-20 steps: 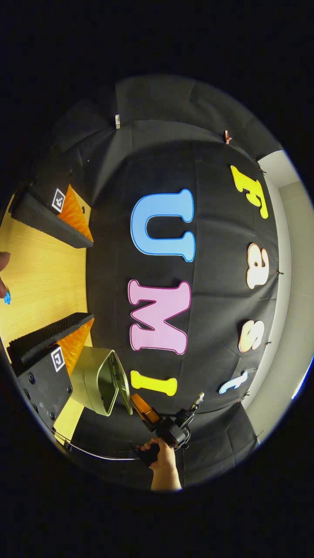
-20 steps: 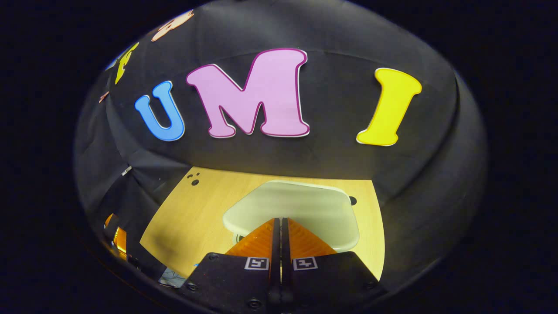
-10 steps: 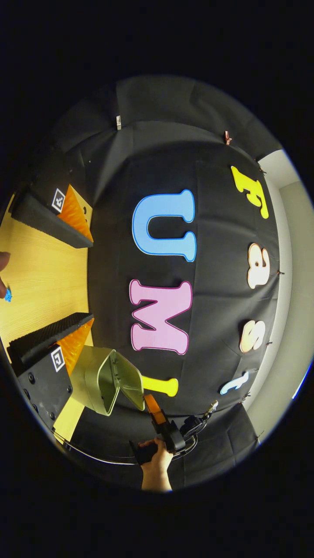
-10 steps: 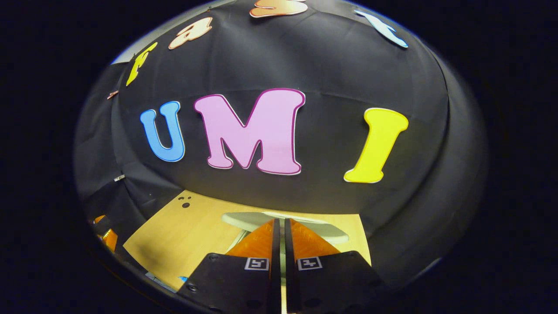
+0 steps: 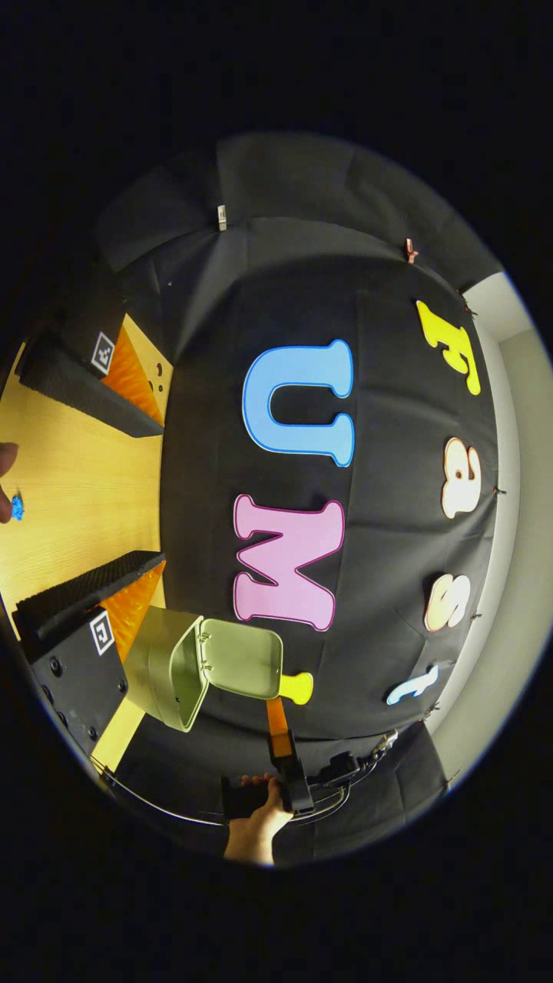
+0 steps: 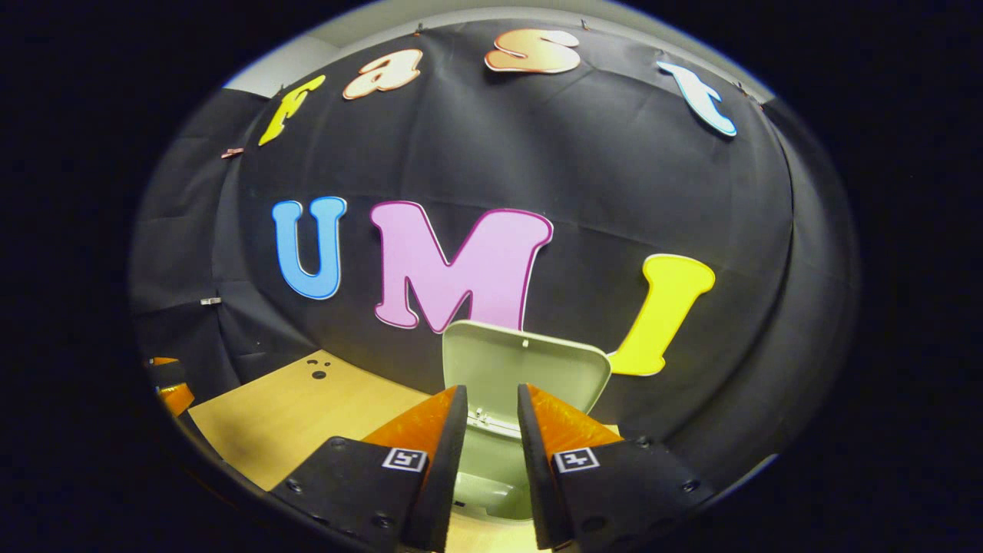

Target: Press the lid of the desktop garbage bin to open it, pick up the crumpled paper on the desktop and throw it into the bin, then pick up the pop can on the desktop and drop it into the bin, and finally close the garbage bin lid.

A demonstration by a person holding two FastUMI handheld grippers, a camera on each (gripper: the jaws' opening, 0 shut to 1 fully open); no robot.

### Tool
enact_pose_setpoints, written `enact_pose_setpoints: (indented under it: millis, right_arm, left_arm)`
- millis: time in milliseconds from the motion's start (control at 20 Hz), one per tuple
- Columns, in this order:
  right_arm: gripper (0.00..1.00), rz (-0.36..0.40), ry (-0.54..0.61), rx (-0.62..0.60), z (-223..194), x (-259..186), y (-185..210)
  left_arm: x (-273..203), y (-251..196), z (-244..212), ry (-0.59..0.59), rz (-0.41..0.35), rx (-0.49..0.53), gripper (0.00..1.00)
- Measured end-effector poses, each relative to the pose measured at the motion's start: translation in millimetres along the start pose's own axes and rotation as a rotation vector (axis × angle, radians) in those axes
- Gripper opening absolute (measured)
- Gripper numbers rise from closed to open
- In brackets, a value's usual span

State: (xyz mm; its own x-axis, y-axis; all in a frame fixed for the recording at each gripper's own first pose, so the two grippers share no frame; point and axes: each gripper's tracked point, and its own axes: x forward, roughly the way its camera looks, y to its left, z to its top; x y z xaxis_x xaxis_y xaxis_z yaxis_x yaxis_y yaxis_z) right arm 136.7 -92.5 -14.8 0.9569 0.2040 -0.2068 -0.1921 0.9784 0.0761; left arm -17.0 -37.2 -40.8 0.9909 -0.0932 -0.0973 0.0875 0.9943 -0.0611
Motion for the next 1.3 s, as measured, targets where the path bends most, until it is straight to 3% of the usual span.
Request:
enact_pose_setpoints:
  millis: [50,100,350,650,850,1300]
  right_arm:
    - [0.49,0.013,-0.02,-0.002,3,-4,5]
    - [0.6,0.022,-0.036,0.003,5,-8,10]
    - [0.81,0.075,-0.12,0.051,8,-35,36]
    - [0.87,0.108,-0.136,0.045,-10,-69,56]
    - [0.9,0.127,-0.111,0.082,-23,-86,59]
    - [0.92,0.069,-0.033,0.133,-52,-103,26]
  left_arm:
    - [0,2,3,-0.006,0.005,0.001,0.95]
    - [-1,5,1,-0.005,0.012,0.007,0.96]
    - [-4,8,-20,0.077,0.044,0.005,0.96]
    - [-9,1,-58,0.172,0.052,0.058,0.95]
    - [-7,-8,-94,0.265,0.036,0.036,0.96]
    - [-9,-23,-229,0.613,0.004,0.006,0.96]
